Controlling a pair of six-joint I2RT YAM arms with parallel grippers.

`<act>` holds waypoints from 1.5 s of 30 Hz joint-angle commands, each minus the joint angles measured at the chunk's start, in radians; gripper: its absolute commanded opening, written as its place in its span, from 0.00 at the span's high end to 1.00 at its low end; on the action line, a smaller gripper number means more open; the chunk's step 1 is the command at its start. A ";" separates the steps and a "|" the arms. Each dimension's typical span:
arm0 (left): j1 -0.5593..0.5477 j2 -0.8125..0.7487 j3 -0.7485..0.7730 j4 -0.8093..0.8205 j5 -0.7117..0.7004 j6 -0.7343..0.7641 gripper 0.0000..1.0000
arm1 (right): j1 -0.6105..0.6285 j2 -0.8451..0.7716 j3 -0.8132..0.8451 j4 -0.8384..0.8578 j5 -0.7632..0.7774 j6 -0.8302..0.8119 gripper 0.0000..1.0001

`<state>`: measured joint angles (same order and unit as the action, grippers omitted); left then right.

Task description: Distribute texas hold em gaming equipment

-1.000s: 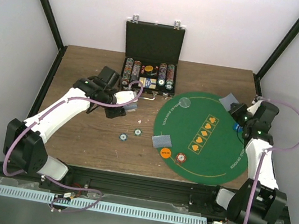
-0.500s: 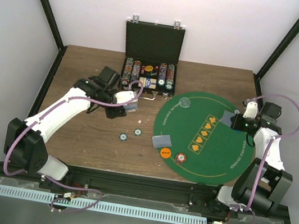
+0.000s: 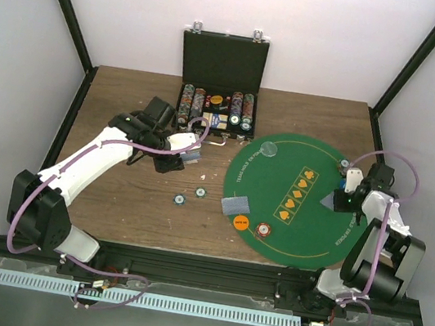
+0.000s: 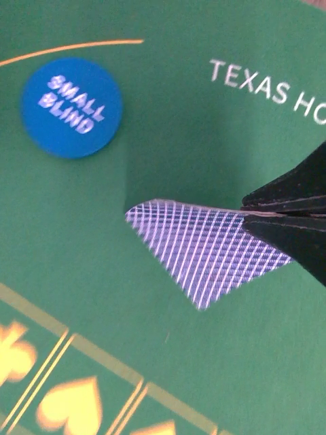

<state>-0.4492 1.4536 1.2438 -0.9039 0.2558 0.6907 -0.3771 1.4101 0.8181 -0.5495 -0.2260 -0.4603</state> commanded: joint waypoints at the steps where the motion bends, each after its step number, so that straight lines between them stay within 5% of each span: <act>1: 0.003 -0.019 0.028 0.009 0.023 0.003 0.53 | 0.014 0.086 -0.039 0.071 0.234 -0.070 0.99; 14: 0.001 -0.036 0.021 0.003 0.004 0.010 0.52 | 0.074 0.204 -0.018 0.209 0.456 -0.303 0.99; 26: 0.002 -0.025 0.027 0.000 -0.003 0.014 0.53 | 0.073 0.222 -0.002 0.253 0.473 -0.406 0.99; 39: 0.001 -0.032 0.020 0.001 -0.002 0.014 0.51 | 0.075 0.180 0.021 0.356 0.546 -0.382 0.51; 45: 0.001 -0.038 0.023 -0.004 -0.001 0.015 0.51 | 0.074 0.061 0.063 0.479 0.593 -0.330 0.17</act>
<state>-0.4496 1.4376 1.2453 -0.9047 0.2474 0.6983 -0.3042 1.5723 0.8093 -0.1890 0.3187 -0.8330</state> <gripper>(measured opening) 0.493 0.761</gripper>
